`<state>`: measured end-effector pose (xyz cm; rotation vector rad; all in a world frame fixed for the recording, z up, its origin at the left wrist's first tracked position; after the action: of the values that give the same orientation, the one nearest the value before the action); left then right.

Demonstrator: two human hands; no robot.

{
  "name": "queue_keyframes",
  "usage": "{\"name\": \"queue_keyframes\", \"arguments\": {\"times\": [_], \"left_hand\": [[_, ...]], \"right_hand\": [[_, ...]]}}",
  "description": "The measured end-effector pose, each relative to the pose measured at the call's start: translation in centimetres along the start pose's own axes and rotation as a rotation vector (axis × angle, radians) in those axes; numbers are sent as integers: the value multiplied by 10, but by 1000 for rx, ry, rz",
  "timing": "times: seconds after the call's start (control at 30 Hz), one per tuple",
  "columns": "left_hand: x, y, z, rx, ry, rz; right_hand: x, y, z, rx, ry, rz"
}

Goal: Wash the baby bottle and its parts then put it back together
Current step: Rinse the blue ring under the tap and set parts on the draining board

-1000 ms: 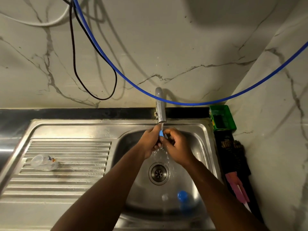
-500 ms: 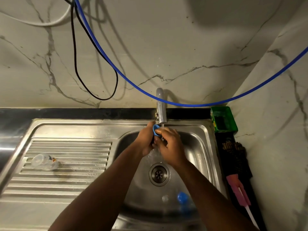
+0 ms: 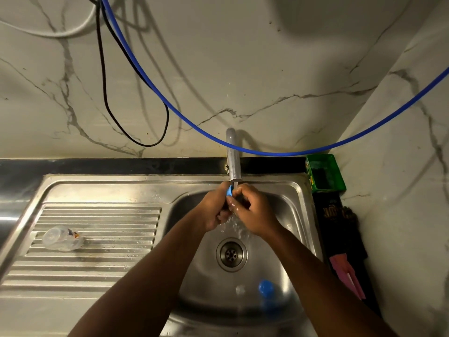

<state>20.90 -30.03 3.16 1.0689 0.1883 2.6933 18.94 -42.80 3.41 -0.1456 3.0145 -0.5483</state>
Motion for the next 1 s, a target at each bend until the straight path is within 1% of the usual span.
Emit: {"name": "queue_keyframes", "arguments": {"times": [0.03, 0.07, 0.13, 0.17, 0.23, 0.27, 0.3, 0.37, 0.43, 0.5, 0.57, 0.6, 0.63, 0.67, 0.7, 0.8, 0.83, 0.87, 0.9, 0.97, 1.0], "left_hand": [[2, 3, 0, -47, 18, 33], [3, 7, 1, -42, 58, 63], [2, 14, 1, 57, 135, 96], [2, 13, 3, 116, 153, 103], [2, 9, 8, 177, 117, 114], [3, 5, 10, 156, 86, 115], [3, 1, 10, 93, 74, 107], [4, 2, 8, -24, 88, 85], [4, 5, 4, -7, 124, 94], [4, 3, 2, 78, 102, 126], [4, 0, 0, 143, -2, 56], [4, -3, 0, 120, -42, 25], [4, -5, -1, 67, -55, 19], [4, -5, -1, 26, -57, 29], [2, -3, -2, 13, -43, 48], [3, 11, 0, 85, 94, 92], [2, 13, 0, 103, 123, 100], [3, 13, 0, 129, 135, 105], [2, 9, 0, 169, 120, 99], [5, 1, 2, 234, 19, 46], [8, -2, 2, 205, -26, 22]], "right_hand": [[-3, -2, 0, -10, 46, 25], [-6, -4, -1, -28, 105, 64], [-10, 0, -5, -86, 188, 126], [-11, 5, -8, -101, 184, 131], [-7, 11, -10, -65, 115, 107], [-5, 12, -7, -57, 99, 96], [-5, 9, -5, -76, 127, 99], [-6, 5, -2, -161, 245, 110], [-10, 6, -2, -199, 303, 81], [-10, 10, -6, -137, 263, -55], [-7, 8, -6, 65, 135, -189], [-6, 5, -6, 200, 69, -225], [-5, 1, -6, 313, 18, -227], [-6, -3, -7, 371, -8, -198], [-7, -6, -9, 356, 4, -138], [-14, -4, -16, 134, 177, 65], [-16, -2, -16, 105, 185, 121], [-15, 2, -19, 89, 166, 136], [-12, 5, -22, 104, 121, 106], [-6, 6, -23, 202, -9, 0], [-5, 2, -22, 240, -39, -25]]}}
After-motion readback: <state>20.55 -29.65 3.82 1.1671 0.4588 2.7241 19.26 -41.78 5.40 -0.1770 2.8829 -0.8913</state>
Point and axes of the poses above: each hand's wrist, its own x-axis away from the middle knuckle, its own y-axis out of the palm, z = x × y, the point moved 4 cm from there along -x, towards the middle knuckle, and after that the axes turned 1 degree about -y, right-handed, at the moved point
